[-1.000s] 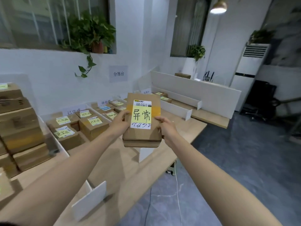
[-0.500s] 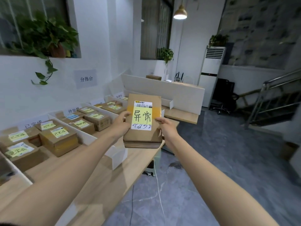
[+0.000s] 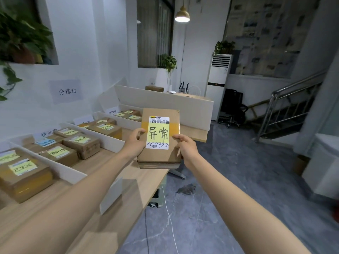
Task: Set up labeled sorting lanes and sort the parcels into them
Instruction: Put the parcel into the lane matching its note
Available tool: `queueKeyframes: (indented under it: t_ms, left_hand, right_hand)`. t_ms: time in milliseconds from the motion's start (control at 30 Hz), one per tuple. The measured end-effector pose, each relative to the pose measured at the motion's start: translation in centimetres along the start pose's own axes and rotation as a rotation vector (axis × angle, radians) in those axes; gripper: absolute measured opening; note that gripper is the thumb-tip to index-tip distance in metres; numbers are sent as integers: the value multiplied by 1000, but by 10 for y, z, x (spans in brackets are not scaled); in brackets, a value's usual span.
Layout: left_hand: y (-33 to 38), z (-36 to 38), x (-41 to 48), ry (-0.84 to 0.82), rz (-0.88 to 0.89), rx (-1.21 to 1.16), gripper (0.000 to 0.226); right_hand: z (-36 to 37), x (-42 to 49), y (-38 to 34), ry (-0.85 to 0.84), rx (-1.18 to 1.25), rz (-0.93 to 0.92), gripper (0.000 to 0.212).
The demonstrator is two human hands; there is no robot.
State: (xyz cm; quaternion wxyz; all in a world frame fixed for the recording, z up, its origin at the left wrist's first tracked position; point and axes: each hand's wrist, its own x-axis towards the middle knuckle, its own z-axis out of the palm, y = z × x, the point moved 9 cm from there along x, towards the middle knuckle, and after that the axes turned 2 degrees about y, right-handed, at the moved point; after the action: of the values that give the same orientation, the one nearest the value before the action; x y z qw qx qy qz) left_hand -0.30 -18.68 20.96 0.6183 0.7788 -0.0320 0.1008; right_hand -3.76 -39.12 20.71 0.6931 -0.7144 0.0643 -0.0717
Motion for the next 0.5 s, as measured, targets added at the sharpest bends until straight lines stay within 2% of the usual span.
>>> queueKeyframes:
  t_ms: [500]
  left_hand:
    - [-11, 46, 164, -20, -33, 37, 40]
  right_hand:
    - [1, 166, -16, -21, -69, -9, 51]
